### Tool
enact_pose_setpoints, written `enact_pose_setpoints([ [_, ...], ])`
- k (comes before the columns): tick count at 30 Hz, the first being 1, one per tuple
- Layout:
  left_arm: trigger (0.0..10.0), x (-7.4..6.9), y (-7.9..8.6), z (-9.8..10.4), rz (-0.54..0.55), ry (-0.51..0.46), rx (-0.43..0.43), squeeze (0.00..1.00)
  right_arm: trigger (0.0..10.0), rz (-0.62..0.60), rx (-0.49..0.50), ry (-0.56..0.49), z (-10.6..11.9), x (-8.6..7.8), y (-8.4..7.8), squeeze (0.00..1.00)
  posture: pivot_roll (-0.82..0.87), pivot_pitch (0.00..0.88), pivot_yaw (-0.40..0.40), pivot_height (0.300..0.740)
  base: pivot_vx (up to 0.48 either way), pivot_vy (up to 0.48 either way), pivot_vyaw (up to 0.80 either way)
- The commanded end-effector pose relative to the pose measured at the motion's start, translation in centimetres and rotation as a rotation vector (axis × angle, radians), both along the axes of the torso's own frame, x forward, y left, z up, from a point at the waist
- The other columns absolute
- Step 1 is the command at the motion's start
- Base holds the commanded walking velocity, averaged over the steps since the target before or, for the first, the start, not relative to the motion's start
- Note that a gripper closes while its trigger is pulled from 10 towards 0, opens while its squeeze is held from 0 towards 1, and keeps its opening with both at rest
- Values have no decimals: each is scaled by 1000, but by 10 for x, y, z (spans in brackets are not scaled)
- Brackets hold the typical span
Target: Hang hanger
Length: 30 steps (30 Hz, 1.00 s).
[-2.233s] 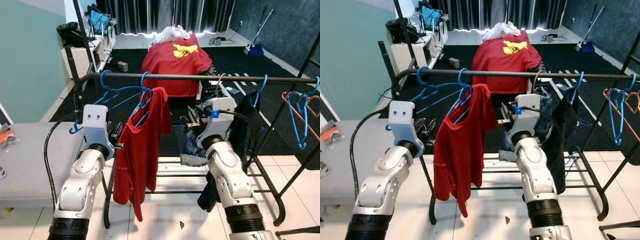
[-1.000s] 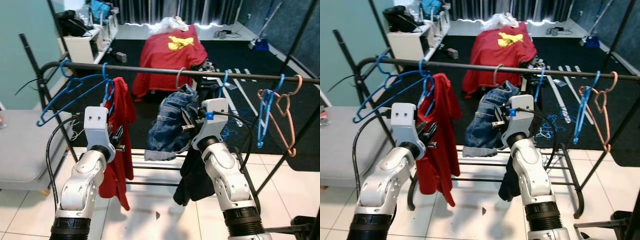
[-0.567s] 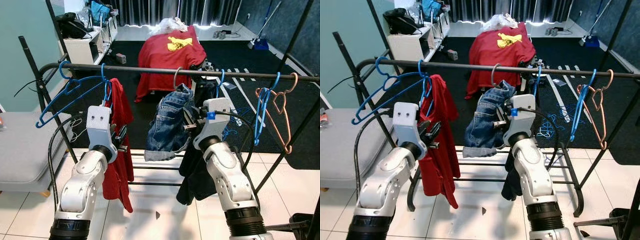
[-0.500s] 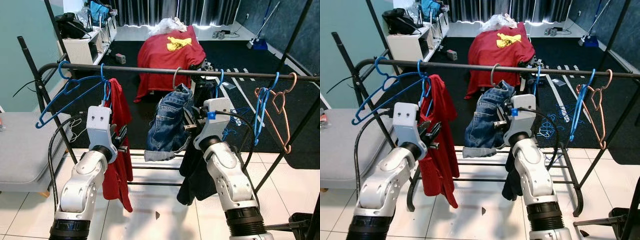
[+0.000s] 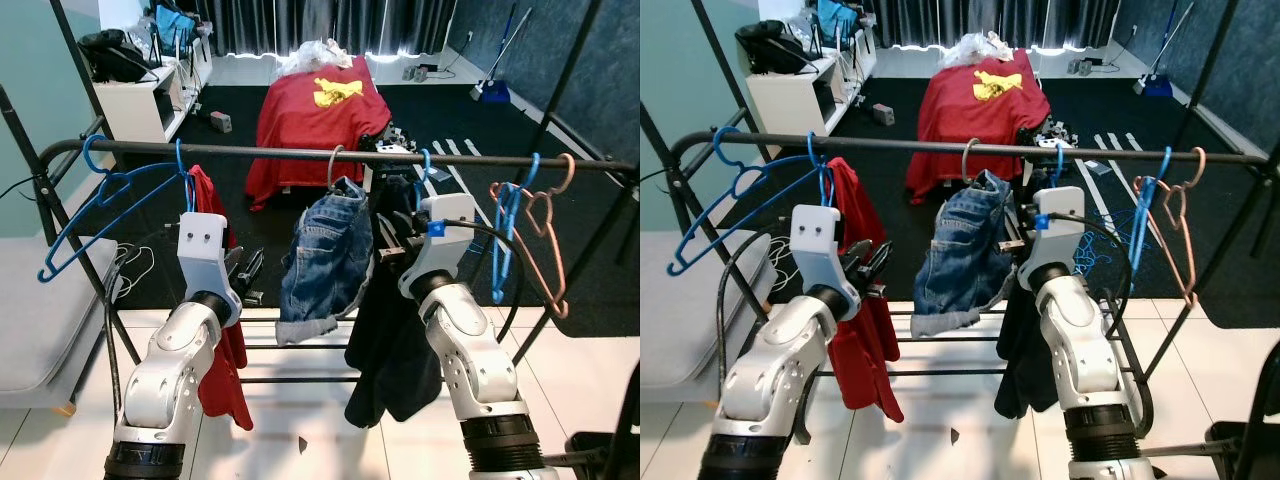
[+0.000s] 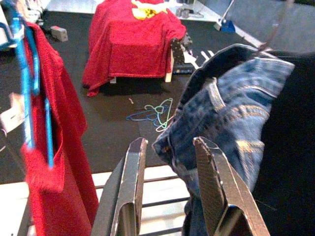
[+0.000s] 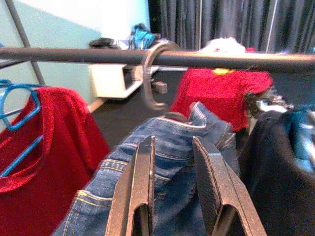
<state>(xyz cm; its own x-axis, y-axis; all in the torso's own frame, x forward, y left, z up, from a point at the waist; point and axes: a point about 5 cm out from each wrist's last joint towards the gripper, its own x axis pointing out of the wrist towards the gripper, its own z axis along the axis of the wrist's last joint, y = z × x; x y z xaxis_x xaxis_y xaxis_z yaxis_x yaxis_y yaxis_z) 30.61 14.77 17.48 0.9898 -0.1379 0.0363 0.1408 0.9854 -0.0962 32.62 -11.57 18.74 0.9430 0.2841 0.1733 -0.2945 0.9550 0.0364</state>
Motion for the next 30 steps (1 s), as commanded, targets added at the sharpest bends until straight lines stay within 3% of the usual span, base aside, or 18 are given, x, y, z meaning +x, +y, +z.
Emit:
enact_pose_setpoints([
  [1, 10000, -1, -2, 0, -15, -5, -6, 0, 10000, -19, -6, -3, 1, 0, -6, 0, -33, 12, -3, 740, 398, 0, 0],
  [7, 10000, 0, -2, 1, -13, -11, -7, 0, 10000, -14, -7, -4, 1, 1, -5, 0, -34, 12, -3, 740, 354, 0, 0],
  [25, 10000, -4, -2, 5, -17, -39, -37, 0, 10000, -32, -22, -9, 3, 0, -5, 0, -31, 16, -3, 740, 0, 0, 0],
  [26, 10000, -3, -2, 5, -17, -39, -36, 0, 10000, -31, -13, -7, 3, 0, -5, 435, -30, 16, -2, 740, 0, 0, 0],
  [28, 10000, -3, -2, 5, -17, -39, -36, 0, 10000, -31, -13, -7, 3, 0, -5, 435, -30, 16, -2, 740, 0, 0, 0],
  [29, 10000, -3, -2, 5, -19, -40, -35, 0, 10000, -29, -3, -7, 3, 0, -5, 1000, -30, 16, -2, 740, 0, 0, 0],
  [30, 10000, -3, -2, 5, -21, -39, -34, 0, 10000, -33, -7, 0, 3, 1, -6, 1000, -29, 17, 1, 740, 0, 0, 0],
])
